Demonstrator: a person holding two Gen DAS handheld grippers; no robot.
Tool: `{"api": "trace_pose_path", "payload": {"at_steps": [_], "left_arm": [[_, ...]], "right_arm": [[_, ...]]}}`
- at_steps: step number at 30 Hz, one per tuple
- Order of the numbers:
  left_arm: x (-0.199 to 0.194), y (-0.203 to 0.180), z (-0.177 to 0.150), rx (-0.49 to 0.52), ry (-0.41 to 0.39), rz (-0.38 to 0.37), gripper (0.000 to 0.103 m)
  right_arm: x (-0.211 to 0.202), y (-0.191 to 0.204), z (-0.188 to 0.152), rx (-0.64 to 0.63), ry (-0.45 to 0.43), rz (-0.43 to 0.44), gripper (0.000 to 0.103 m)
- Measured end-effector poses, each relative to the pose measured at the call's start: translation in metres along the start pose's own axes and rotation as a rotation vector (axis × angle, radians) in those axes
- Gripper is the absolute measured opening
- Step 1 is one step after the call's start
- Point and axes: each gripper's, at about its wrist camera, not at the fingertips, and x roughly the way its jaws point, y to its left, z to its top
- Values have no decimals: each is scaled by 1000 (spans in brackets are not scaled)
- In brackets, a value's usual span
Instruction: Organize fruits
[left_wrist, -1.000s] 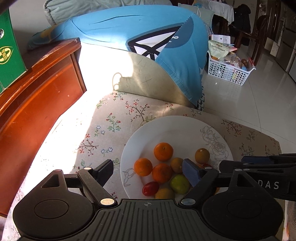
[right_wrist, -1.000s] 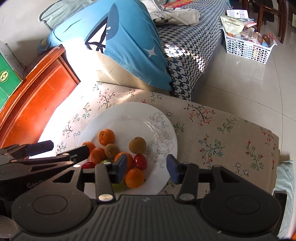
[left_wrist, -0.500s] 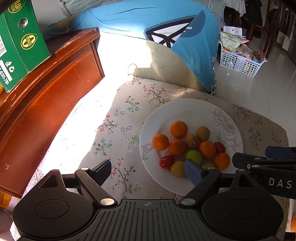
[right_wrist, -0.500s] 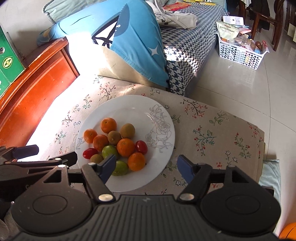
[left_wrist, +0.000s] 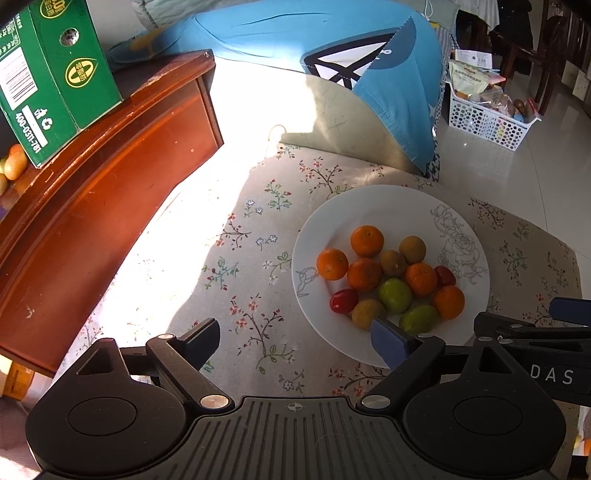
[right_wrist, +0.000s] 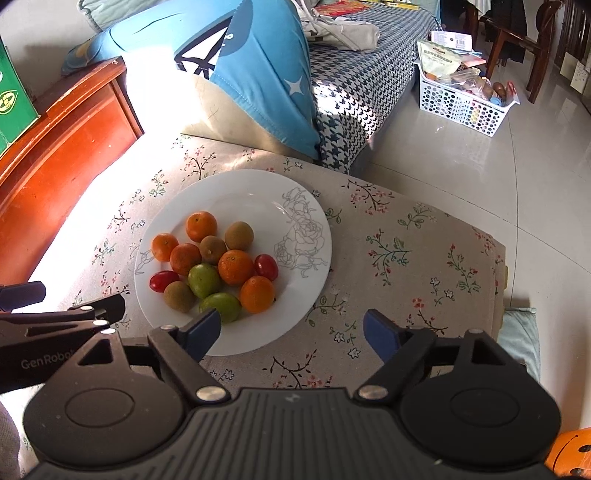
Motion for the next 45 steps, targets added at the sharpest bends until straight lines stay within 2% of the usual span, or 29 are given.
{"api": "trace_pose_path", "payload": {"at_steps": [11,45], "left_arm": [[11,0,3,-6,23,44,92],[15,0,0,23,33,95,92]], "right_arm": [[11,6,0,-18,17,-40,85],[17,14,-6,-40,37,-33,85]]}}
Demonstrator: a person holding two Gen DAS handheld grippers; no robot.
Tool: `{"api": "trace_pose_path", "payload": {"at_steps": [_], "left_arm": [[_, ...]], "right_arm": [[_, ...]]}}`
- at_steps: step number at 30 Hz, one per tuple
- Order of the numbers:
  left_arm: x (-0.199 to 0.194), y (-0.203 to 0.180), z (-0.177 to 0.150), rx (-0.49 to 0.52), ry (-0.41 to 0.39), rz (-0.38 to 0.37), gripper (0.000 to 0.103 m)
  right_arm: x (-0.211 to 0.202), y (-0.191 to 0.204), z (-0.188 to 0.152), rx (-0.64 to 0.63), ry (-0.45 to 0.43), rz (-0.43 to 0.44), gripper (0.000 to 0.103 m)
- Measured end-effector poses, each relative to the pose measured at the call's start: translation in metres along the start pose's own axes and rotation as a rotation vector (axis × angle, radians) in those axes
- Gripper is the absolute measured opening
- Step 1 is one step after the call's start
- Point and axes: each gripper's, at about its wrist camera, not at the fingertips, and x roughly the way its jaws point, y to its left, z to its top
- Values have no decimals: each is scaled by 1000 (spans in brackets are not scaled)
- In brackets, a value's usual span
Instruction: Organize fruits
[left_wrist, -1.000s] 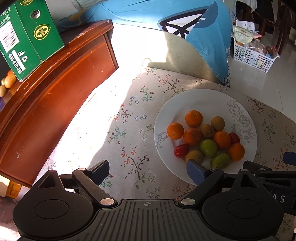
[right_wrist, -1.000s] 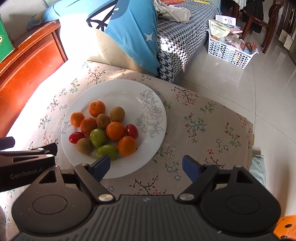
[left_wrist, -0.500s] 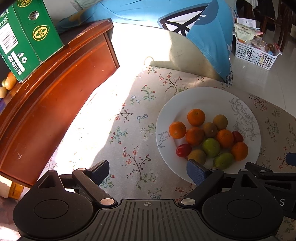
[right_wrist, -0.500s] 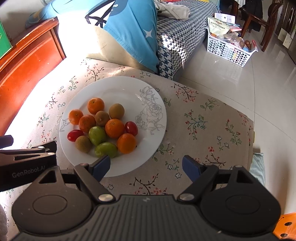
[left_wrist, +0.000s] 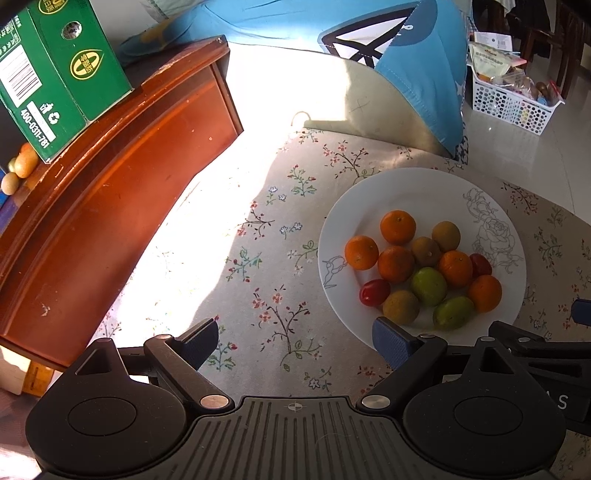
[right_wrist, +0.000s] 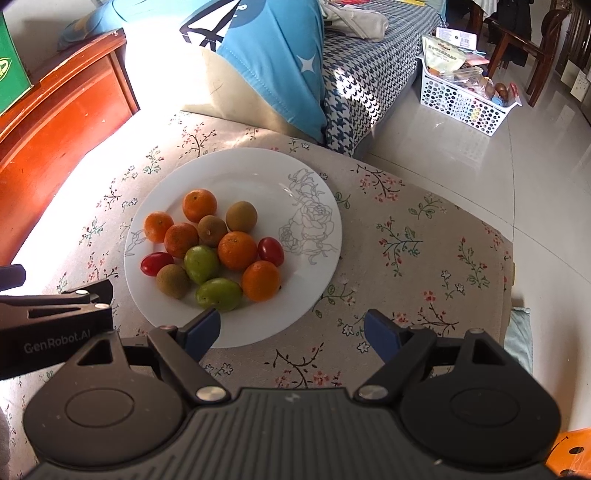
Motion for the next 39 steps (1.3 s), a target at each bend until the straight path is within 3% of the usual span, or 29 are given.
{"api": "trace_pose_path", "payload": {"at_steps": [16,28,34,39], "left_arm": [[-16,19,-23,8,-12,24,92],[-29,42,-62,-36,-2,77,92],[-32,51,-83,-64,26,70,92],[-35,57,-100,-78,40,41,92]], "right_arm": [[-13,23,-18,-96,-27,28,85],[-20,49,-46,-189,-58,82,85],[-23,57,-67,-224,-69,102,85],[-22,54,-86,-177,-66,121,88]]}}
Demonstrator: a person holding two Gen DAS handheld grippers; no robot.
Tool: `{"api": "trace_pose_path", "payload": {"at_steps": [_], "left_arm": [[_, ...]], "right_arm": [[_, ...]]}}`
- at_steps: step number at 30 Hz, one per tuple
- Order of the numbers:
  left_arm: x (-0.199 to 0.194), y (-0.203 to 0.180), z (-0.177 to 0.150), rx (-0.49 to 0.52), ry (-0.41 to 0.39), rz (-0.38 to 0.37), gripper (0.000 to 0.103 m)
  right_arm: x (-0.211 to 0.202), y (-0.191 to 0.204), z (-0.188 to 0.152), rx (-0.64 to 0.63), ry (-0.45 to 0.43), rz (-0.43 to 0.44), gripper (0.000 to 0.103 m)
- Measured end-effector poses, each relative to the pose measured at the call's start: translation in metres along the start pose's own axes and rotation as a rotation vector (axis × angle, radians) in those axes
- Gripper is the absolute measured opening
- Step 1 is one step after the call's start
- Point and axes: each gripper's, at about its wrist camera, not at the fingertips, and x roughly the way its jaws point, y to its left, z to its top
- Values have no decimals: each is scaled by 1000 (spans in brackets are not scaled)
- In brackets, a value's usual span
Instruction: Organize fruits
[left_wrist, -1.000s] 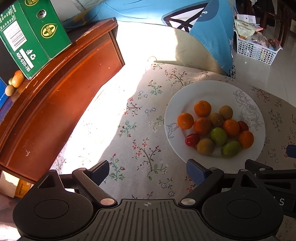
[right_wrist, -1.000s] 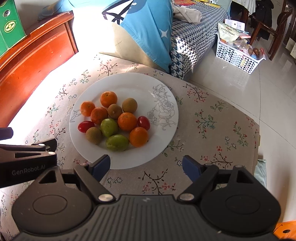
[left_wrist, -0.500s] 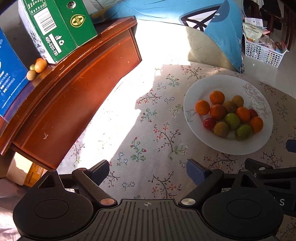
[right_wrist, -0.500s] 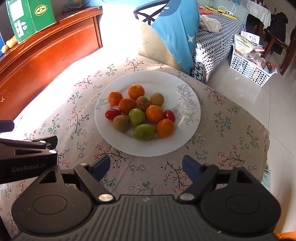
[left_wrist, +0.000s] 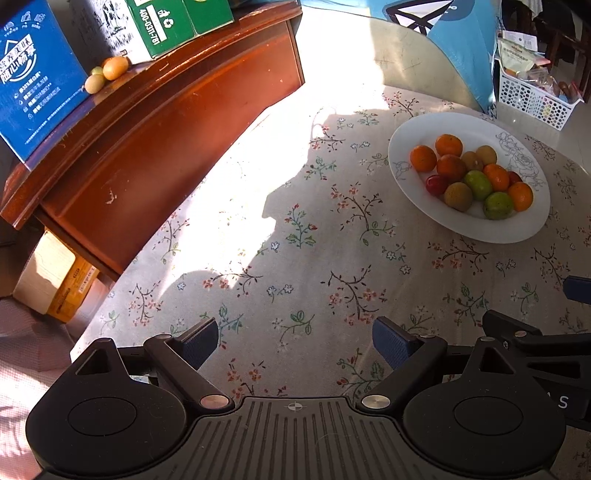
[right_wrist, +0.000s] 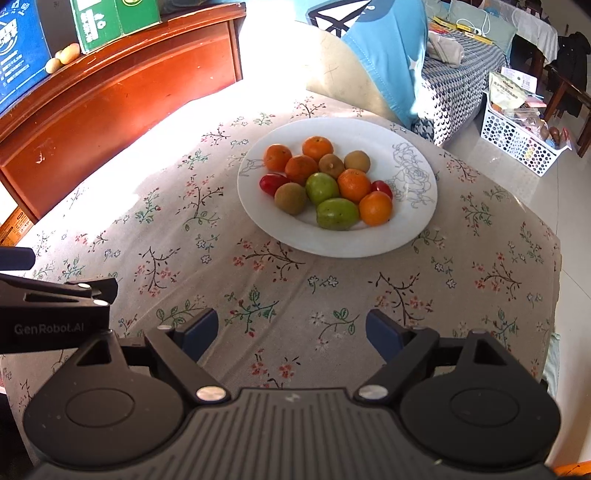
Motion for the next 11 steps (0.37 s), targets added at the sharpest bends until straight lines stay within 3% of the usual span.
{"api": "trace_pose_path", "payload": {"at_steps": [9,11], "left_arm": [[-4,10,-16,-22,2,-46,96],[-4,12,-16,-29,0,-44,96]], "right_arm": [[15,21,-35,-54,18,27,88],[17,30,-43,-101,-22,29,90]]}}
